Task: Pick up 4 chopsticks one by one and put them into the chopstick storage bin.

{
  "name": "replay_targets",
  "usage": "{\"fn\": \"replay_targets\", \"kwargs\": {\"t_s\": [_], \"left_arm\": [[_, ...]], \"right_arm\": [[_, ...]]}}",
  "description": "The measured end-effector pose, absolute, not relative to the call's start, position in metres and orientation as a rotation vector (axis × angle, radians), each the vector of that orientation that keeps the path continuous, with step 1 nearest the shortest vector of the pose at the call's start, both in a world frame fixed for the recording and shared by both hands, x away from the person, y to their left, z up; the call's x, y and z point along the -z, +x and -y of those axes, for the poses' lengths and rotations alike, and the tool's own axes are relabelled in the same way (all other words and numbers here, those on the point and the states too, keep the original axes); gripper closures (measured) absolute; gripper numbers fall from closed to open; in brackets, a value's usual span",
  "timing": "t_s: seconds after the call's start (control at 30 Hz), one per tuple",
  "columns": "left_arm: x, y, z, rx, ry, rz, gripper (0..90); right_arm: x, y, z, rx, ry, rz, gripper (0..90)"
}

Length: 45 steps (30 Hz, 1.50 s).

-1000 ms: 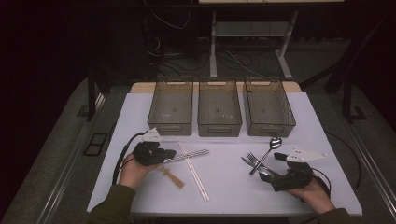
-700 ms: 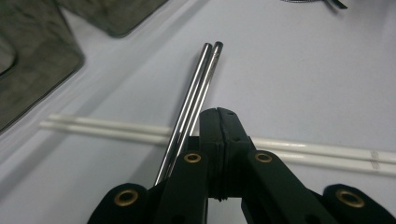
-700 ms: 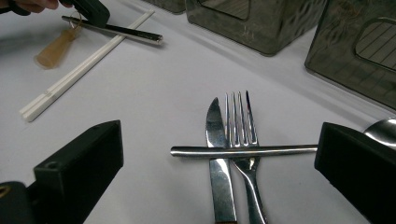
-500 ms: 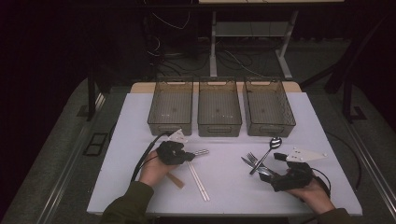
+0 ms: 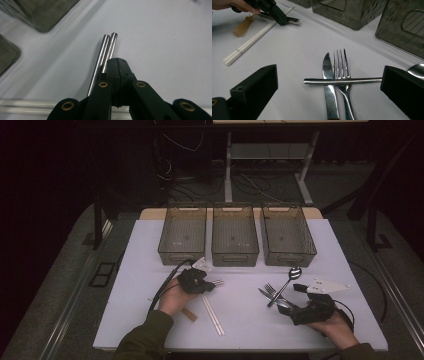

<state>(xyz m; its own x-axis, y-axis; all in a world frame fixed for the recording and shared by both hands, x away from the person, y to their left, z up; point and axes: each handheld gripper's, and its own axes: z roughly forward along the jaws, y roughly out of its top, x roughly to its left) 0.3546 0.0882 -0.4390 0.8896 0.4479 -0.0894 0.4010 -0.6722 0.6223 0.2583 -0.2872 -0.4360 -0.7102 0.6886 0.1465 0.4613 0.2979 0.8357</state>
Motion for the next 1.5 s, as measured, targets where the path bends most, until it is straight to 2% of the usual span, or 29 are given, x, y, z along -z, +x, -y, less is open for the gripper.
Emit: {"fn": "replay_targets", "kwargs": {"t_s": [0.8, 1.5], "left_arm": [[0.439, 0.380, -0.095, -0.165, 2.367, -0.740, 89.2], [0.439, 0.389, -0.103, -0.196, 2.347, -0.784, 89.2]], "right_arm": [[0.436, 0.258, 0.287, -1.374, 1.054, -2.325, 1.5], [0.436, 0.258, 0.287, -1.369, 1.053, -2.327, 1.5]]}}
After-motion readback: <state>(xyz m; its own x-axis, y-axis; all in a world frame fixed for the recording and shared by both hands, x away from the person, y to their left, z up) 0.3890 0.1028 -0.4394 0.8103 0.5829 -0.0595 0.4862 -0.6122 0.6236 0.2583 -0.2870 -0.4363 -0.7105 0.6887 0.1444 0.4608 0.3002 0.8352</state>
